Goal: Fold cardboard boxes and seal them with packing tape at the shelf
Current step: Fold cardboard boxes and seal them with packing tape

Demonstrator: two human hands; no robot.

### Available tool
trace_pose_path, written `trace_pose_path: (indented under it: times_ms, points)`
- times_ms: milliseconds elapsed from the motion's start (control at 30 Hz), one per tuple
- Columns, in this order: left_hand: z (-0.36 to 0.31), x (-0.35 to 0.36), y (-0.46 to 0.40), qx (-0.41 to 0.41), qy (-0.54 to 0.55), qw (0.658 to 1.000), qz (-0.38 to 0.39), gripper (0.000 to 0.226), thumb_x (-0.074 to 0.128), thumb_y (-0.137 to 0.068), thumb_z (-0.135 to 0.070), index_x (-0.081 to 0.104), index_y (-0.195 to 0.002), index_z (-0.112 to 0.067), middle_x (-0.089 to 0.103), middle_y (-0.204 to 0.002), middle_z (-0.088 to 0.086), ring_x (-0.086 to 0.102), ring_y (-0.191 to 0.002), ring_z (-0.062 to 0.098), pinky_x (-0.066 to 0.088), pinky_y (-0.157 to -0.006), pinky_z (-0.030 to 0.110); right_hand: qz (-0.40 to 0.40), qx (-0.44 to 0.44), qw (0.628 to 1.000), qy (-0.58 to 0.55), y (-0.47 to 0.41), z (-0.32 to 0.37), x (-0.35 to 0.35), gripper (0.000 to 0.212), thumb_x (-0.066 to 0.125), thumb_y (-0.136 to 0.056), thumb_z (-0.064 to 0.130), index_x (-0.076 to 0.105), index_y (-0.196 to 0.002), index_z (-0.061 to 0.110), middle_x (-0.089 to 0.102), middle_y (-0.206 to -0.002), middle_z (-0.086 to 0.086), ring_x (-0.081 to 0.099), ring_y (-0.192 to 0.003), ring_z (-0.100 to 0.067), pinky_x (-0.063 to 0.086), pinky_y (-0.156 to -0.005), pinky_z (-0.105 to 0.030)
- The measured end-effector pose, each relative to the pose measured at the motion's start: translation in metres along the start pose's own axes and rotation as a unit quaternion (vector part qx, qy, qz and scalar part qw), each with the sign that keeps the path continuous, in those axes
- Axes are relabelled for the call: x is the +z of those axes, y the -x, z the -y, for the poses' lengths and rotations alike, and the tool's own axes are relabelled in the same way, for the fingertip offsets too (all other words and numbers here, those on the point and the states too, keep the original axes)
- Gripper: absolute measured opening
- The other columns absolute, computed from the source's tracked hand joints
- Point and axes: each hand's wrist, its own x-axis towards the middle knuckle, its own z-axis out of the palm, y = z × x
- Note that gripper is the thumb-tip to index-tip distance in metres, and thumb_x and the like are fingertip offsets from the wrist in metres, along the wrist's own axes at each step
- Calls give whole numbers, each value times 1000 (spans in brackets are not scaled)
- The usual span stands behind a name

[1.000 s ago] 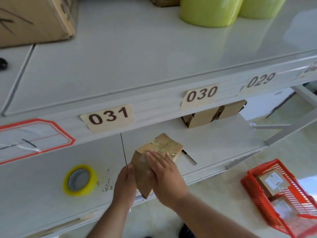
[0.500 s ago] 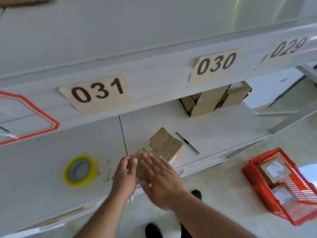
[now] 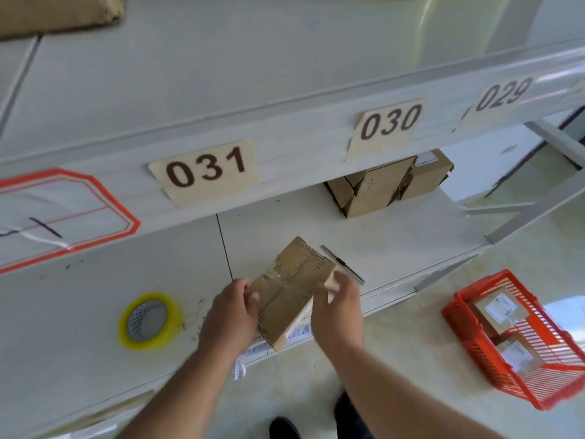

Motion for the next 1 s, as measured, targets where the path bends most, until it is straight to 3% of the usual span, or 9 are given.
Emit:
trace_pose_path:
  times_ms: [100,200,300,400,467,567,667,833,1000]
  points:
    - [-23,-5,-3,88,-94,989,74,65,50,-100,-46,26,-159,-32,38,-159,-2,43,-140,25,42,-111,42,158,100,976,-108,41,-15,18,37,42,-102,7,70,-124,18,74,-118,-2,65,-104,-12,49,-84,-25]
    - [-36,-1,5,95,-185,968,141,116,50,-76,-89,-1,-162,-31,13,-162,-2,26,-148,27,32,-117,46,183,140,946,-226,50,-13,21,49,41,-99,-1,80,-107,26,80,-105,7,71,-104,-7,49,-80,-16]
    - [-33,-1,11,77,-179,971,142,132,56,-63,-93,-7,-162,-31,13,-162,-1,27,-145,27,37,-114,47,218,99,942,-236,59,-11,5,53,37,-98,-6,80,-114,22,79,-100,13,69,-92,7,48,-75,-6]
    - [-30,-4,24,71,-164,978,106,127,61,-58,-84,8,-161,-30,29,-154,-2,39,-136,26,45,-105,44,239,73,942,-222,72,-11,-6,45,41,-100,0,80,-110,19,77,-98,16,66,-93,8,44,-78,-4]
    - [-35,-15,33,20,-16,995,92,118,64,-52,-75,31,-156,-31,44,-149,-1,49,-132,25,48,-103,43,224,75,942,-240,75,-10,-20,38,48,-102,4,77,-112,26,76,-109,17,66,-103,8,44,-80,-2]
    - [-64,-35,42,-30,301,944,130,80,71,-56,-61,63,-131,-37,72,-124,-5,71,-108,17,54,-87,36,82,-5,972,-222,65,-13,-59,31,57,-100,9,70,-113,34,74,-108,20,68,-102,-1,51,-85,-13]
    - [-113,-43,57,25,380,901,209,61,64,-72,-53,66,-130,-35,75,-122,-1,71,-112,23,53,-92,44,-88,-9,963,-255,48,-24,-115,31,63,-99,19,65,-125,36,68,-117,20,65,-104,2,55,-91,-28]
    - [-216,-16,78,85,405,872,262,49,51,-89,-40,64,-135,-27,72,-127,6,68,-117,27,50,-93,44,36,29,906,-420,33,-46,-218,39,48,-107,45,60,-142,32,72,-130,6,66,-123,-17,53,-94,-38]
    - [-314,27,100,154,384,853,319,50,51,-93,-41,60,-141,-30,68,-136,6,62,-128,28,42,-110,59,32,-42,903,-426,47,-84,-308,46,56,-95,53,57,-141,46,68,-136,10,64,-126,-13,50,-106,-48]
